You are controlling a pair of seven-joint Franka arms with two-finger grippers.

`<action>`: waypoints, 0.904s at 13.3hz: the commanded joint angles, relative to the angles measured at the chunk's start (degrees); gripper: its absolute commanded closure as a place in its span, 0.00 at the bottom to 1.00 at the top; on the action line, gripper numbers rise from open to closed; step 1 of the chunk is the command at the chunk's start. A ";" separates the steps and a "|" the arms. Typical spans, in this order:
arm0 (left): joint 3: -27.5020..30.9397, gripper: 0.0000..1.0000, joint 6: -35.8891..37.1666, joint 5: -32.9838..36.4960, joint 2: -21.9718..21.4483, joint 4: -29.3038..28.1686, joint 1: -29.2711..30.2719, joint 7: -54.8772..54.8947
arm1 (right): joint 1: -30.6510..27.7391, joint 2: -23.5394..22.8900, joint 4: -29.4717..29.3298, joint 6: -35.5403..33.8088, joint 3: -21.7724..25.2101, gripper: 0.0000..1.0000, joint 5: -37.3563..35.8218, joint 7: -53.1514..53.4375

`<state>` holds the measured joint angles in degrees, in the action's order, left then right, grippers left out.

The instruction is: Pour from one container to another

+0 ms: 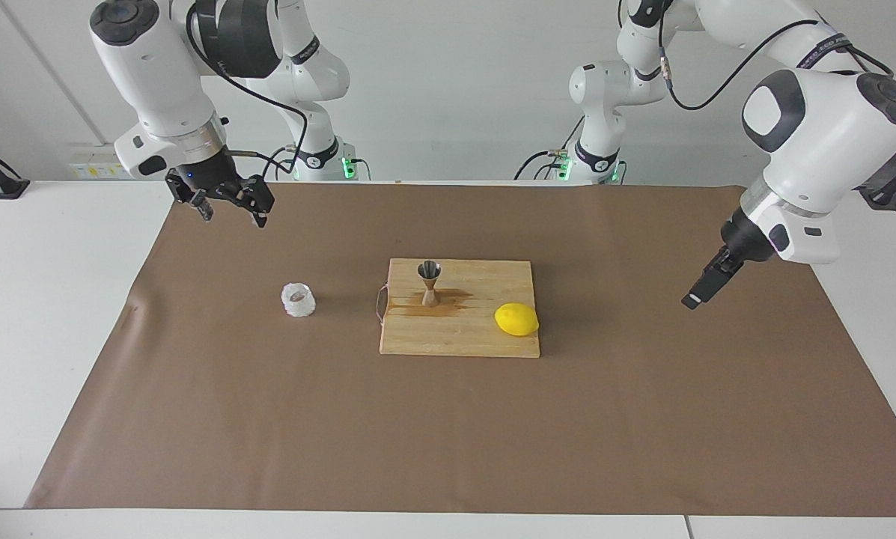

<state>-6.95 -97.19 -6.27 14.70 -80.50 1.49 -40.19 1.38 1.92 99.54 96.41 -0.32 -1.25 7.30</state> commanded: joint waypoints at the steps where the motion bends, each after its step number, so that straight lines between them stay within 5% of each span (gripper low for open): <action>1: -0.17 0.00 4.98 1.61 -1.25 0.26 0.53 11.23 | -0.59 3.53 7.41 5.26 -0.21 0.00 1.60 -8.41; 8: -1.32 0.00 14.30 7.06 -4.23 0.26 -0.79 35.15 | -1.20 3.27 16.47 16.07 -0.12 0.00 1.60 -36.86; 12: -1.40 0.00 15.19 6.45 -8.19 -2.28 -0.88 38.17 | -2.52 3.01 21.66 22.58 -0.12 0.00 1.69 -54.20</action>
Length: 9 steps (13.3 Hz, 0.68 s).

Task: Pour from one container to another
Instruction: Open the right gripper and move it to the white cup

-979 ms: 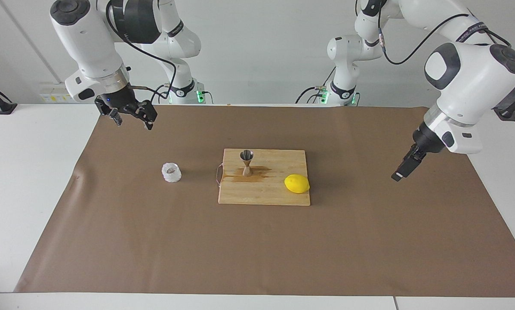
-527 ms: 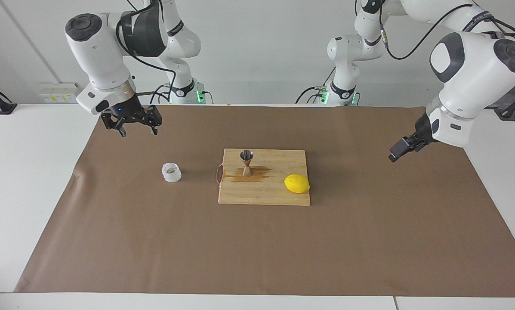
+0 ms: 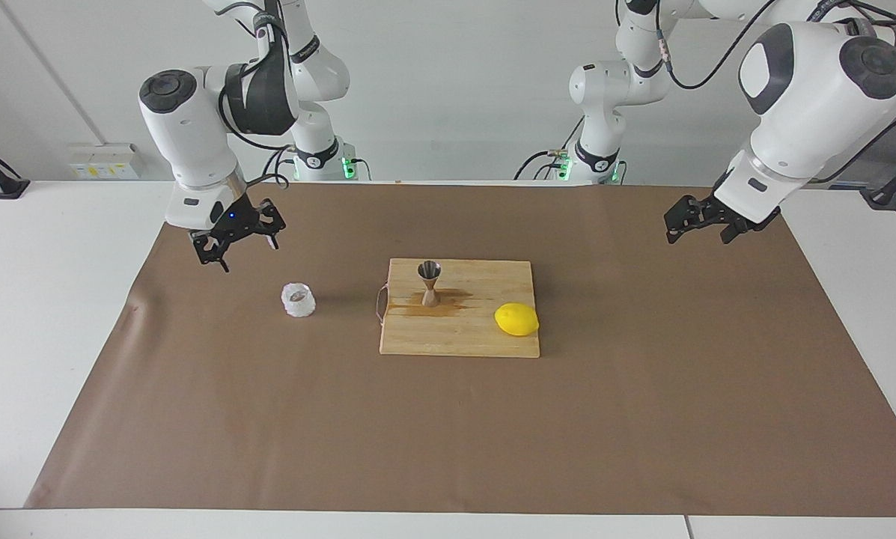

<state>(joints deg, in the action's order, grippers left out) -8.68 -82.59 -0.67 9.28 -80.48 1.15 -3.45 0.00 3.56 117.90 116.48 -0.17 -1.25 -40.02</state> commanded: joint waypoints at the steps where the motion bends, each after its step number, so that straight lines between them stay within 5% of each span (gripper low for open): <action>1: 0.33 0.00 0.41 0.76 -3.47 -3.01 -0.62 1.34 | -1.58 1.02 4.00 4.01 -0.27 0.00 1.69 -10.66; 5: 0.33 0.00 -4.75 0.58 -11.01 -12.65 -0.27 1.25 | -3.06 -1.27 5.23 6.83 -0.27 0.00 5.44 -22.18; 9: 1.20 0.00 -4.78 -1.60 -11.13 -11.91 -0.62 0.55 | -4.74 -2.15 9.10 12.36 -0.36 0.00 9.42 -37.81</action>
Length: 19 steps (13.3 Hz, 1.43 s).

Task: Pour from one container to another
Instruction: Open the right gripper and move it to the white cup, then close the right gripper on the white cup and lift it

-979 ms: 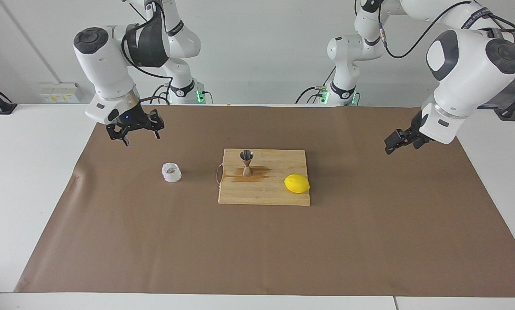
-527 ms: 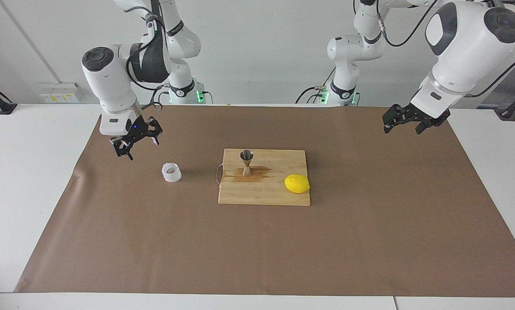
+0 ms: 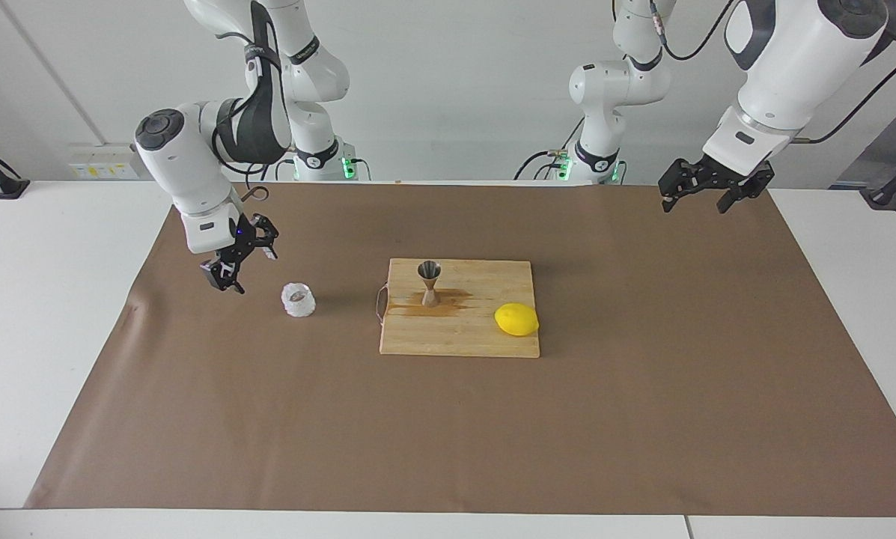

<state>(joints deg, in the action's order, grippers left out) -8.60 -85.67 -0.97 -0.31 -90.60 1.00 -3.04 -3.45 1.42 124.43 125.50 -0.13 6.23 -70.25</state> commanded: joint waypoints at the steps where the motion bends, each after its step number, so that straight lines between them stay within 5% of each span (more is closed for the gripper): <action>1: 1.21 0.00 -1.43 -2.01 -0.50 -0.47 -0.12 0.58 | -1.21 -0.80 2.58 3.78 -0.40 0.00 2.12 -12.58; 7: 3.76 0.00 -0.11 3.05 1.18 2.79 -2.66 8.30 | -2.18 -5.90 3.98 5.01 -0.31 0.00 16.00 -40.19; 8: 3.76 0.00 -0.29 6.47 1.10 2.79 -4.15 9.71 | -2.26 -6.78 3.98 5.62 -0.31 0.00 16.26 -41.97; 14: 2.98 0.00 0.41 2.64 0.66 2.97 -0.23 10.60 | -2.18 -10.47 6.01 8.97 -0.40 0.00 24.00 -51.21; 16: -4.72 0.00 1.37 2.64 0.66 2.88 7.40 11.13 | -1.83 -11.36 5.92 9.84 -0.31 0.00 25.40 -51.30; 19: -5.55 0.00 2.60 2.73 0.75 2.36 7.62 10.60 | -0.95 -11.53 5.83 10.29 -0.40 0.00 27.25 -51.04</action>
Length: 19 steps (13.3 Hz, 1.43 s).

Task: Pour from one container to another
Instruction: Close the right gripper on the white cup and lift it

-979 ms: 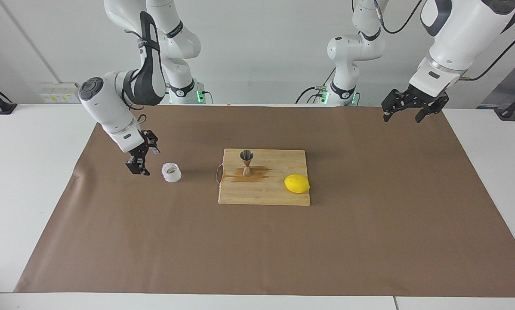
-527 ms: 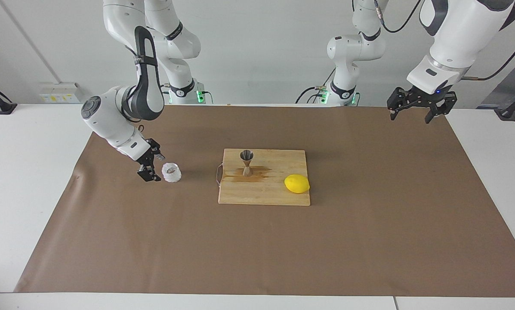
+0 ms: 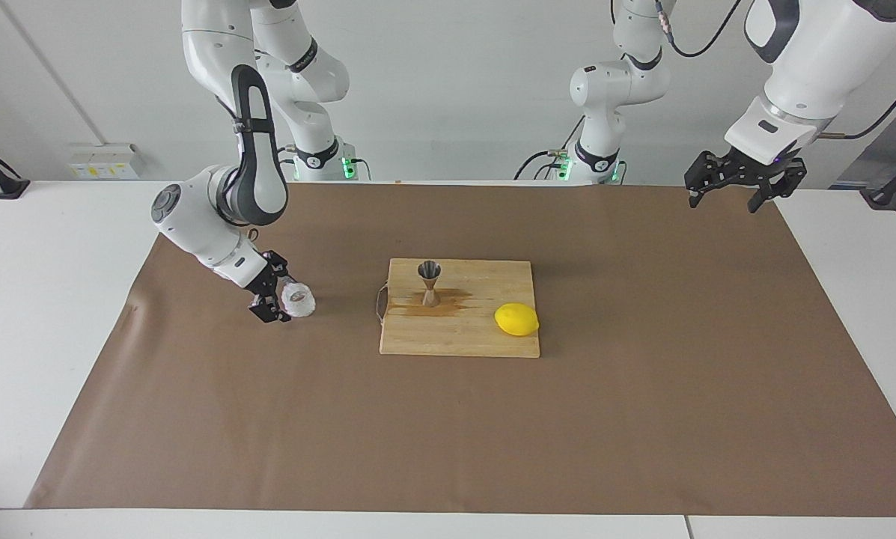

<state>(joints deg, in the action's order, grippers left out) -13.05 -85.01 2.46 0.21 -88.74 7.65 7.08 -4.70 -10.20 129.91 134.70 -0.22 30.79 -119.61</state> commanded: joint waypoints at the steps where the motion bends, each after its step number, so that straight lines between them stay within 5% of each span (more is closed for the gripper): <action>1: -0.93 0.00 2.30 -0.79 0.06 0.50 0.96 0.48 | 0.57 0.10 0.35 1.09 -0.31 0.00 2.79 -1.67; 10: -1.19 0.00 1.78 -0.97 -0.21 1.03 0.70 -1.98 | 1.79 -0.25 0.43 1.09 -0.31 0.00 4.37 -1.50; 13: -1.28 0.00 1.78 -1.06 -0.30 1.11 1.13 -1.98 | 1.89 -0.25 0.35 1.01 -0.31 0.16 4.98 -1.15; 16: -0.92 0.00 2.30 -1.85 -0.47 1.03 1.31 -1.54 | 1.89 -0.25 0.26 0.83 -0.31 0.52 4.99 -0.97; 19: -0.57 0.00 2.31 -3.85 -0.56 1.03 1.83 -1.54 | 1.89 0.01 -0.09 0.57 -0.31 0.59 4.99 -0.88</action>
<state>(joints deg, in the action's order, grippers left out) -13.65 -83.76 0.95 0.11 -88.22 8.38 5.72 -2.59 -10.34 129.82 134.91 -0.29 33.84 -119.61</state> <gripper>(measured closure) 0.000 0.485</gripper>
